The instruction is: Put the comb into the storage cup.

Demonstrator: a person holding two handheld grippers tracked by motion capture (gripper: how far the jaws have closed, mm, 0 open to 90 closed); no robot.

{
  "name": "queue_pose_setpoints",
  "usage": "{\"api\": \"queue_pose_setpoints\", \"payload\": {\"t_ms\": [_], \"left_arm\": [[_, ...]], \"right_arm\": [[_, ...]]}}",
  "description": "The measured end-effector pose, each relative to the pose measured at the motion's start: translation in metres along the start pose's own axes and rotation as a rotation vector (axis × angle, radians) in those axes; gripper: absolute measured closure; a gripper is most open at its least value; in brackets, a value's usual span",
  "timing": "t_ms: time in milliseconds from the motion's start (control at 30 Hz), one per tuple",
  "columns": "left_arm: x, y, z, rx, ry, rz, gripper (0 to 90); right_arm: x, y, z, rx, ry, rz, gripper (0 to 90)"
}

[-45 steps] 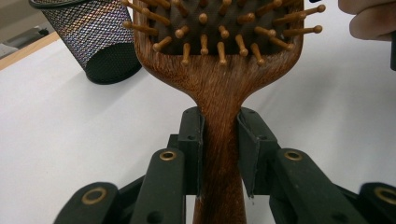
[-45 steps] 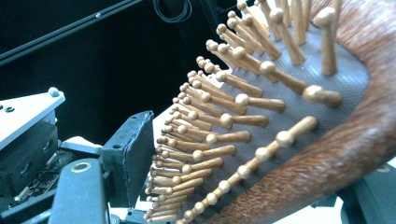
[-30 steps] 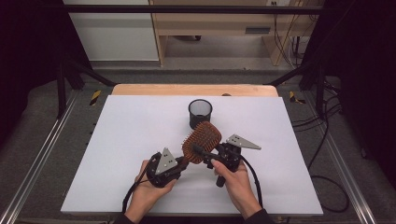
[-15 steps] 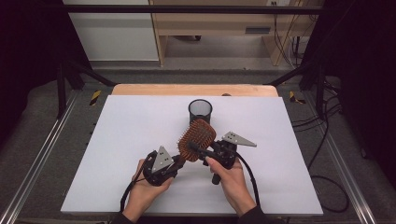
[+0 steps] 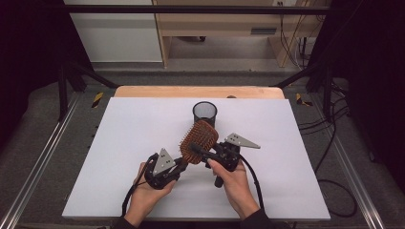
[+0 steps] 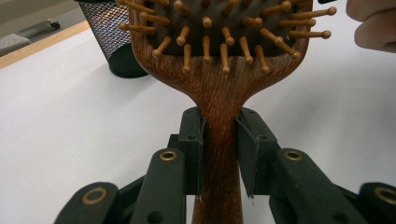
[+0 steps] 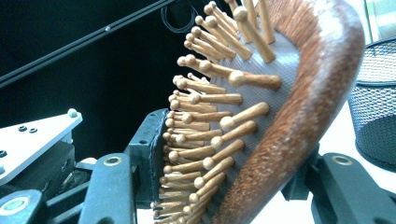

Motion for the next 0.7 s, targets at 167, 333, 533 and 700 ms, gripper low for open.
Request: {"api": "queue_pose_setpoints", "payload": {"t_ms": [167, 333, 533, 700], "left_arm": [[0.001, 0.001, 0.001, -0.004, 0.010, 0.001, 72.8], [0.003, 0.001, 0.002, -0.008, 0.029, -0.001, 72.8], [0.006, 0.003, 0.003, -0.012, 0.053, -0.002, 72.9], [0.009, 0.004, 0.003, -0.016, 0.066, 0.001, 72.9]], "right_arm": [[0.001, -0.002, 0.002, -0.009, -0.006, 0.002, 45.3], [0.003, -0.005, 0.004, -0.008, 0.000, -0.001, 45.8], [0.006, -0.010, 0.008, -0.004, 0.011, -0.003, 46.1], [0.008, -0.014, 0.010, 0.000, 0.020, -0.005, 46.8]]}}
Point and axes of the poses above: each handheld gripper's, and its own axes: y roughly backward along the jaws, z roughly out of its top, x roughly to its left, the point moved 9 cm from there along -y, roughly forward along the jaws, and after that the axes turned 15 degrees about z, right-handed, at the moved point
